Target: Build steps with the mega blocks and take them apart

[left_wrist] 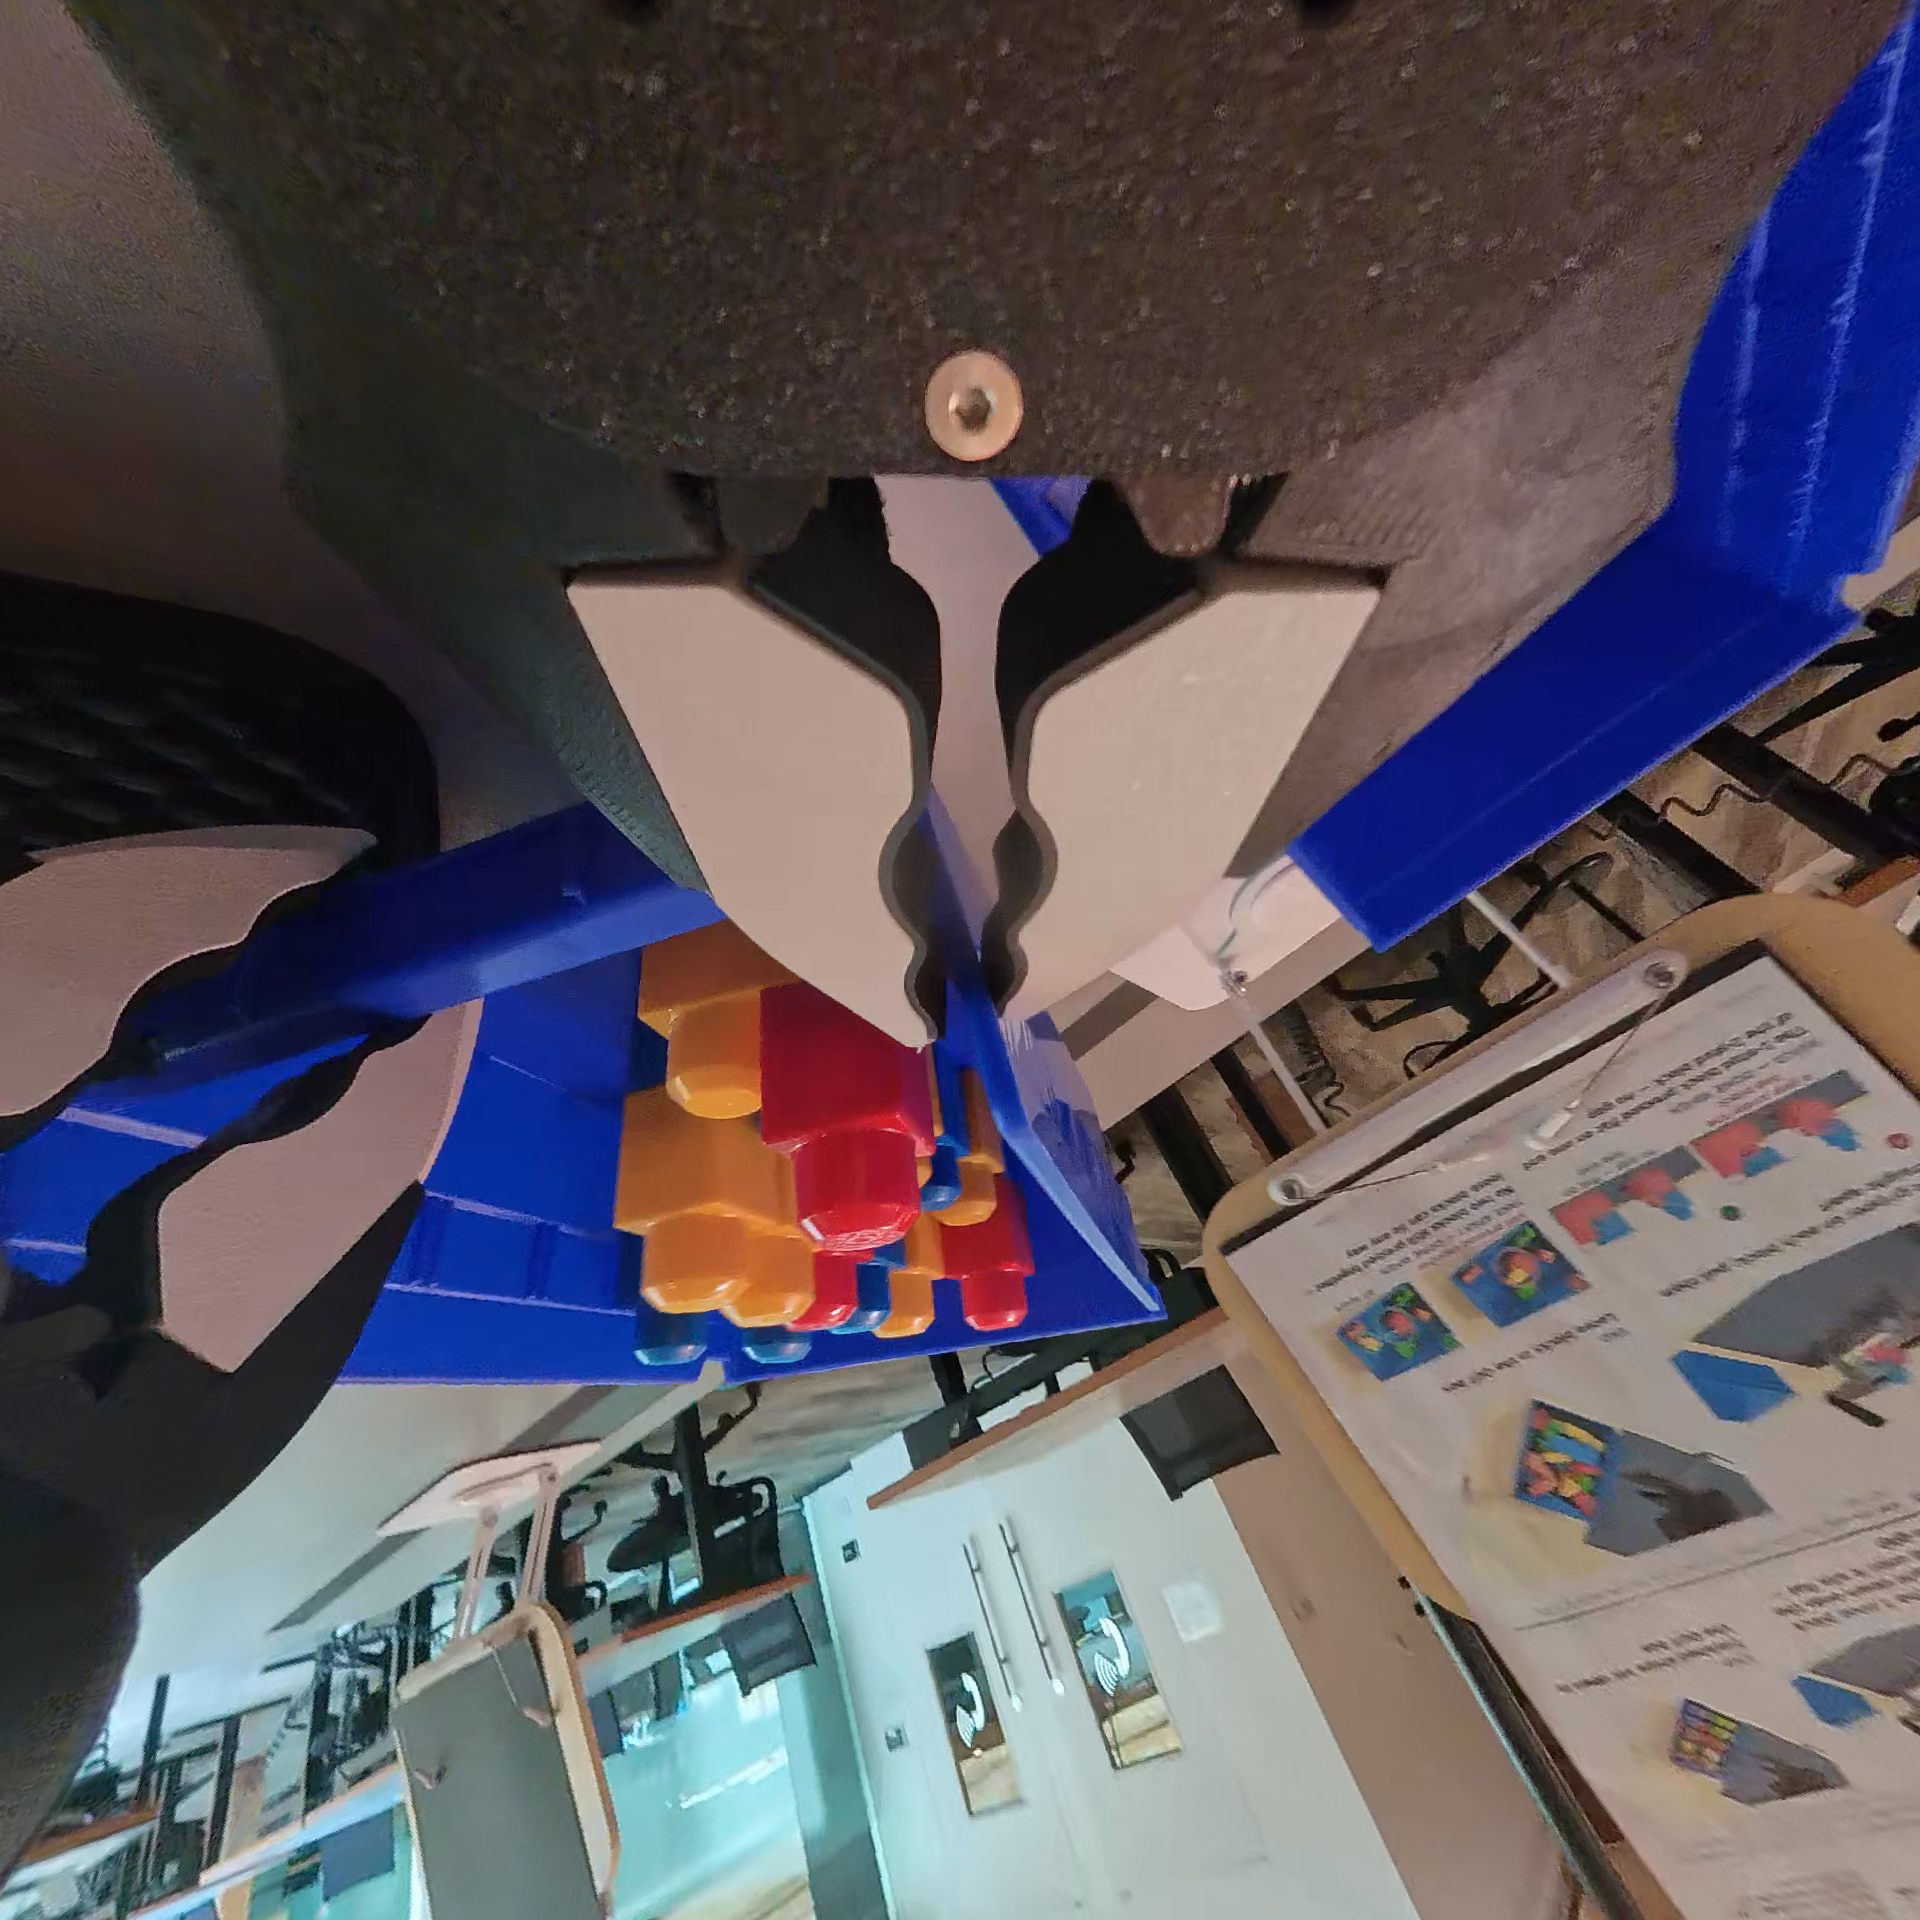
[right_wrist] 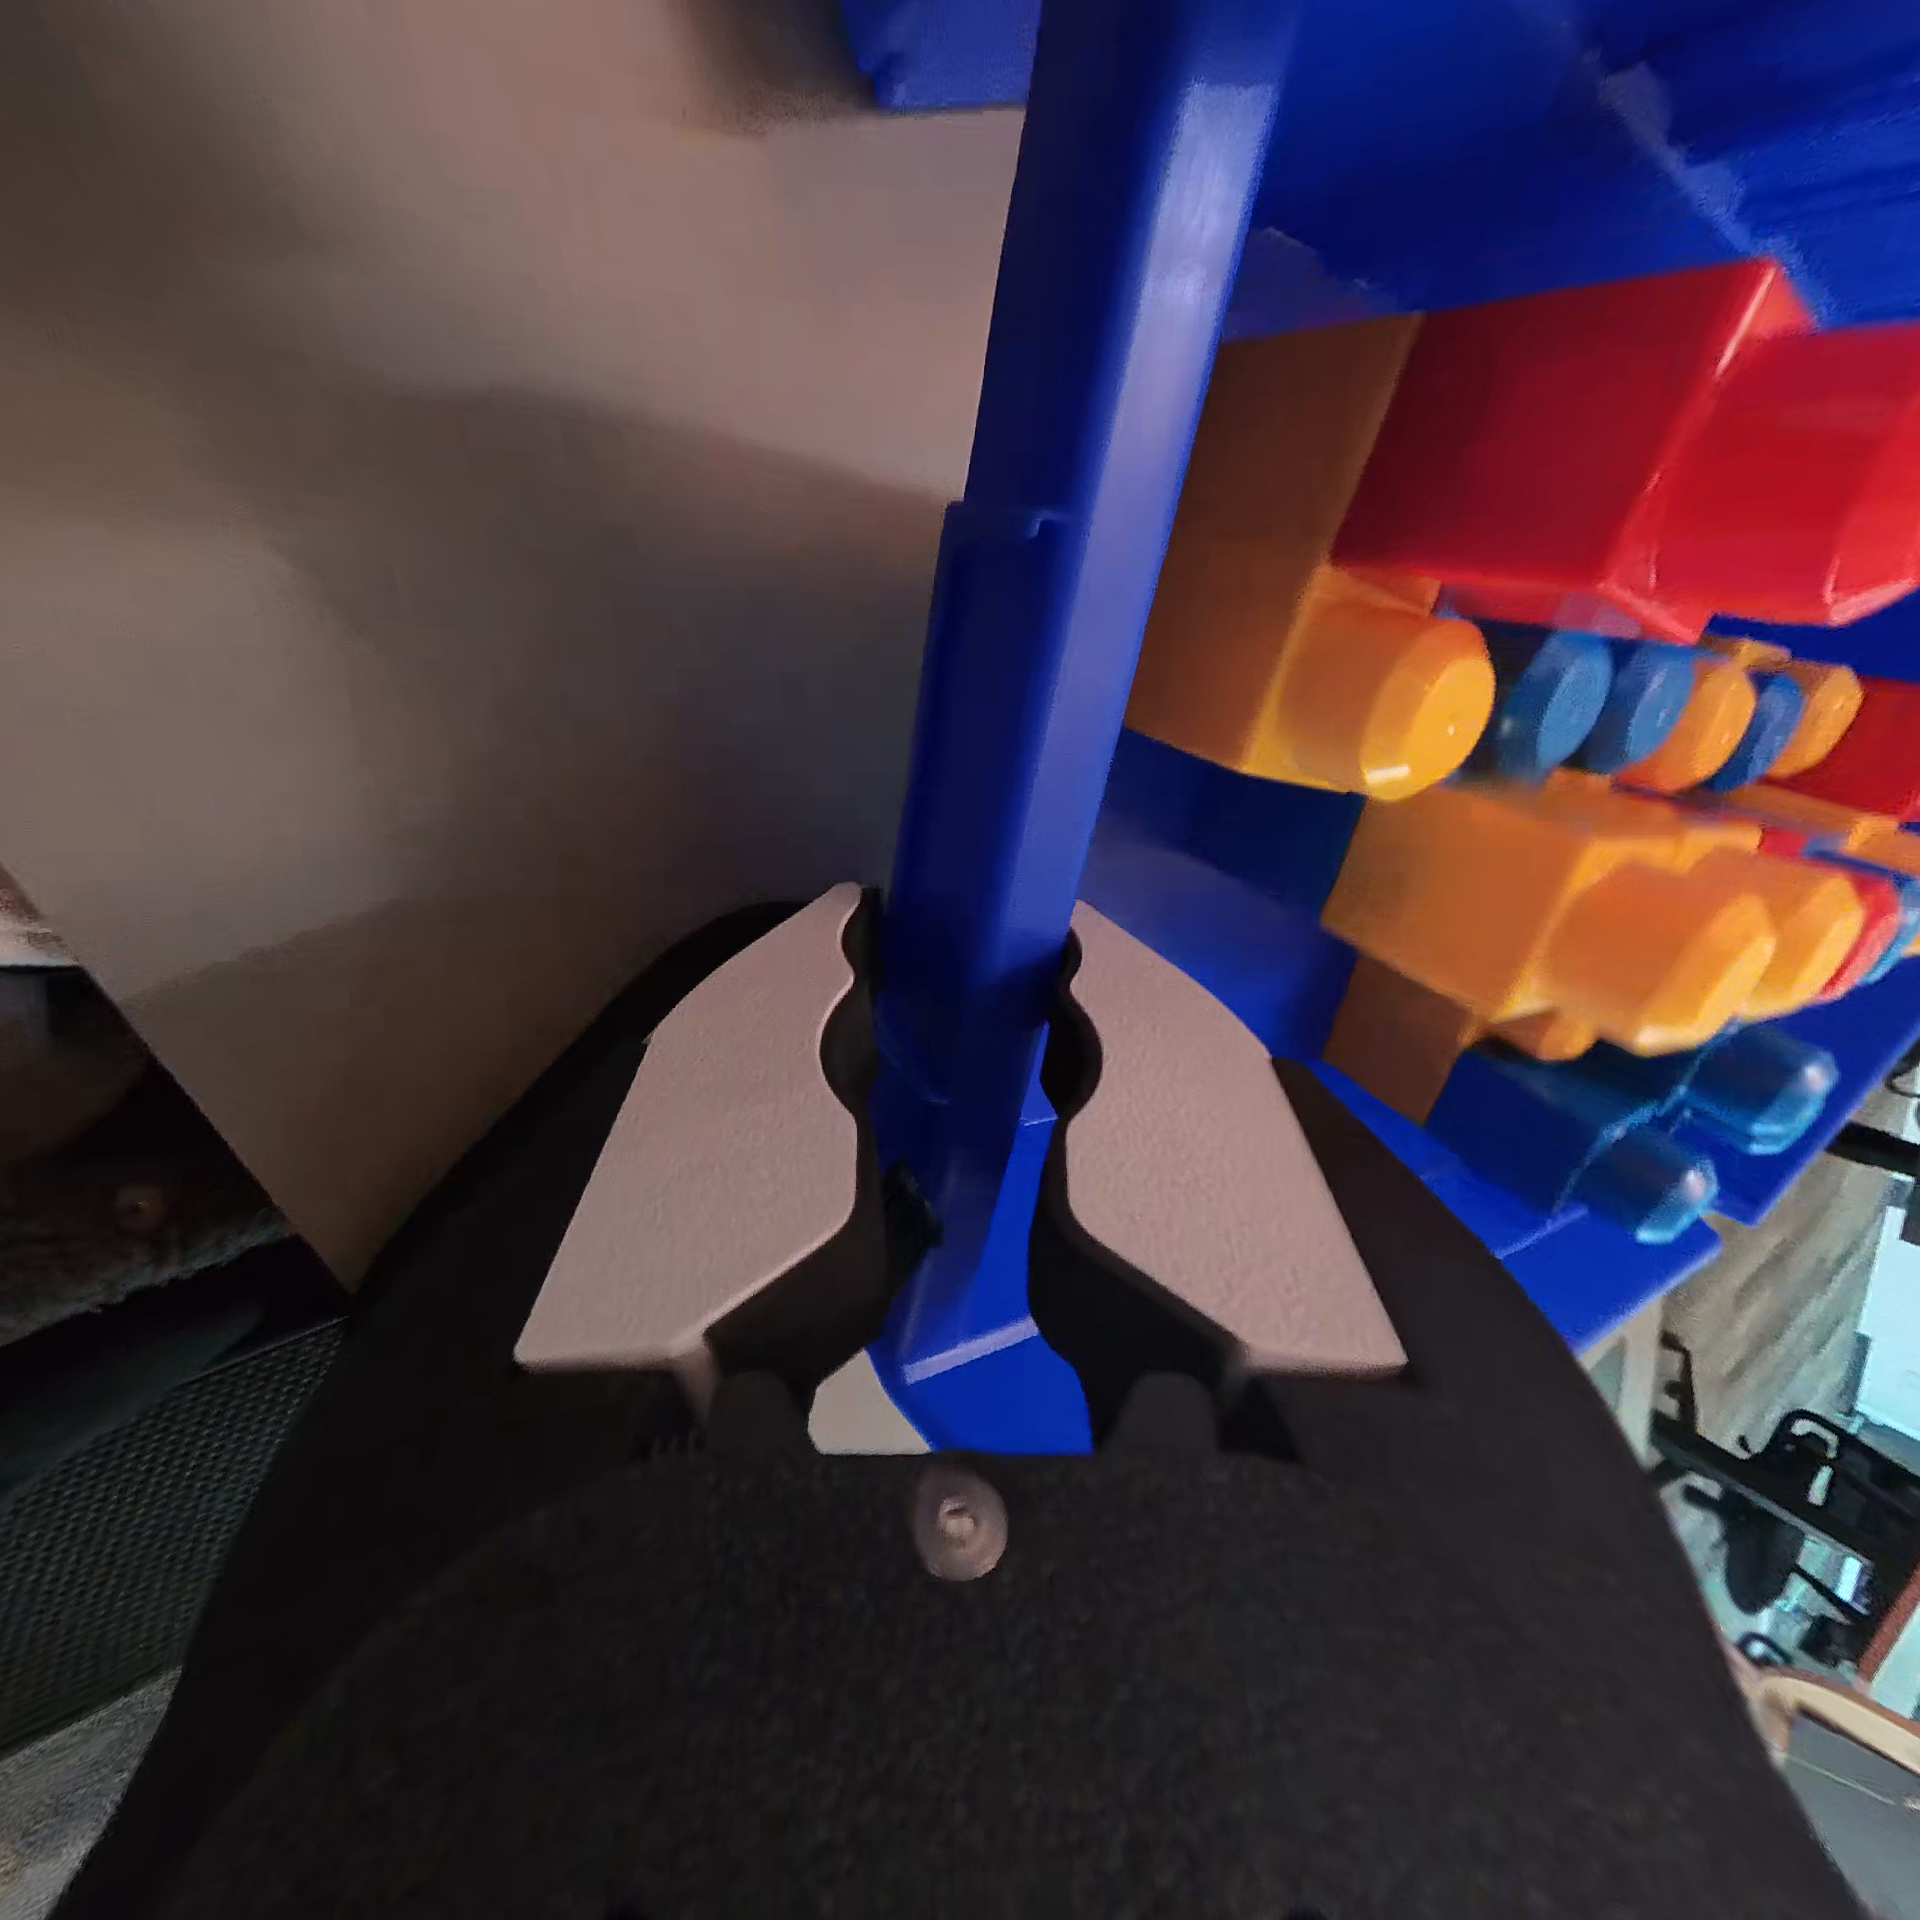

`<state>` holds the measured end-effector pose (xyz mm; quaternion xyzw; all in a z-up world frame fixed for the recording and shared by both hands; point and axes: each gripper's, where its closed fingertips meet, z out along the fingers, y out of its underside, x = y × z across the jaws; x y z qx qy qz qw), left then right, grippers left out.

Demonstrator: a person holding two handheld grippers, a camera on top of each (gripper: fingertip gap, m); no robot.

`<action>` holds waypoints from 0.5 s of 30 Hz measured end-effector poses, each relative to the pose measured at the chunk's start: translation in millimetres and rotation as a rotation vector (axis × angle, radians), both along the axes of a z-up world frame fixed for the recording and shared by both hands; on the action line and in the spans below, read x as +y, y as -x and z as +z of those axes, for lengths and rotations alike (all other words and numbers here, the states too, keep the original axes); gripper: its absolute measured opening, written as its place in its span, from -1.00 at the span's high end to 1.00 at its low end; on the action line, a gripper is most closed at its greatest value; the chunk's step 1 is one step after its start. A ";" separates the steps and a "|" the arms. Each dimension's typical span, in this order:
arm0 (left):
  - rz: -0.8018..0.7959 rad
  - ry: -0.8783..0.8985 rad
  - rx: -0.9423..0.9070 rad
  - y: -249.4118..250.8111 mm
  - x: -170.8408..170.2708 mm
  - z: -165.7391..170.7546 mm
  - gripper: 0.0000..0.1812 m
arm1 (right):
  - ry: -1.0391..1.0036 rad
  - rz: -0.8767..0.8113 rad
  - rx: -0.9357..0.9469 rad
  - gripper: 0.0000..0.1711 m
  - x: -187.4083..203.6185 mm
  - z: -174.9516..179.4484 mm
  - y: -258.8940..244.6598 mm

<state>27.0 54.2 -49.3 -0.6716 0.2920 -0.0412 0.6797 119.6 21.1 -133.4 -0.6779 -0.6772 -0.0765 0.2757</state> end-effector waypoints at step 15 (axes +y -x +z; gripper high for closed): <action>0.146 -0.110 -0.177 83.4 -35.3 40.4 0.90 | -0.090 0.190 -0.230 0.66 -9.2 59.8 64.0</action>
